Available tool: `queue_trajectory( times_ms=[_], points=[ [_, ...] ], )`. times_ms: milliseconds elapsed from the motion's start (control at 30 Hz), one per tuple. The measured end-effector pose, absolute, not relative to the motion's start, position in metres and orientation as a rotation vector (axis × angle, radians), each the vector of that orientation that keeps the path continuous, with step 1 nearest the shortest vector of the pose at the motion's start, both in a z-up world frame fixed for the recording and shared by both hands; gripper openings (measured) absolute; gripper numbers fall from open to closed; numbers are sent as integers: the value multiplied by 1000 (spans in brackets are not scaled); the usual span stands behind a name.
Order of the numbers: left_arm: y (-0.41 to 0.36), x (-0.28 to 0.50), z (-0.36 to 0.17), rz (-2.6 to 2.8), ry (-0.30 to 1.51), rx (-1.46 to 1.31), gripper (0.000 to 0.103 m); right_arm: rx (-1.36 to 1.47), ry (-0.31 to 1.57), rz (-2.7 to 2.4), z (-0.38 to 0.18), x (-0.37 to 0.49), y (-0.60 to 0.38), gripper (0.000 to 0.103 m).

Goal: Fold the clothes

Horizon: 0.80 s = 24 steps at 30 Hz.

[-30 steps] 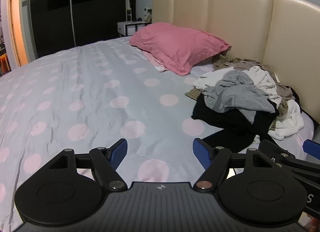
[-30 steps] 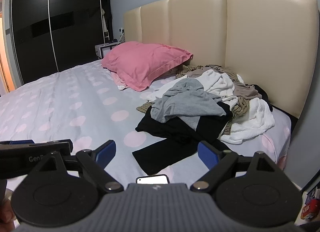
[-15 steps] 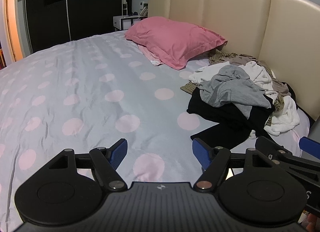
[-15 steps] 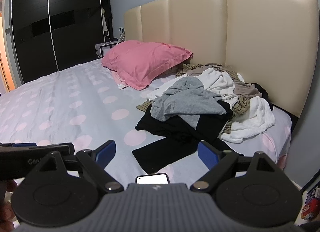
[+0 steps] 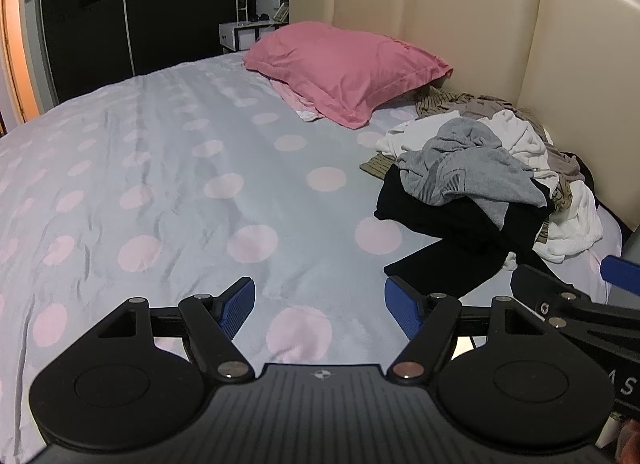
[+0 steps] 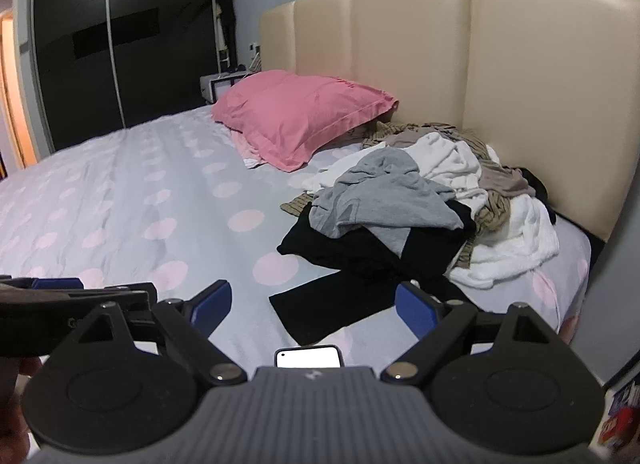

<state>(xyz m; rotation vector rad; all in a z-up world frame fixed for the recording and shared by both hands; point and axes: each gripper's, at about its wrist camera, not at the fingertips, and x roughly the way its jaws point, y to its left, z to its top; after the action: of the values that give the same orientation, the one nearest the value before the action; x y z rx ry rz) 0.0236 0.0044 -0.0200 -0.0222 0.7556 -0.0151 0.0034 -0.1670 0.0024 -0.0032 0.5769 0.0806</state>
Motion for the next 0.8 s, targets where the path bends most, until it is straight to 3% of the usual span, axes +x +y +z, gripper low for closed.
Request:
queue_trajectory(
  times_ms=[267, 600, 667, 733, 800],
  points=[
    [13, 51, -29, -18, 810, -34, 71, -53, 652, 196, 9, 52, -176, 90],
    [57, 75, -59, 62, 898, -32, 71, -498, 656, 232, -46, 172, -197, 89],
    [65, 77, -66, 79, 919, -30, 71, -580, 651, 232, -62, 193, -200, 87],
    [75, 77, -72, 91, 936, -35, 71, -641, 649, 229, -76, 212, -201, 77],
    [84, 77, -77, 103, 951, -37, 71, -671, 651, 224, -85, 227, -199, 77]
  ],
)
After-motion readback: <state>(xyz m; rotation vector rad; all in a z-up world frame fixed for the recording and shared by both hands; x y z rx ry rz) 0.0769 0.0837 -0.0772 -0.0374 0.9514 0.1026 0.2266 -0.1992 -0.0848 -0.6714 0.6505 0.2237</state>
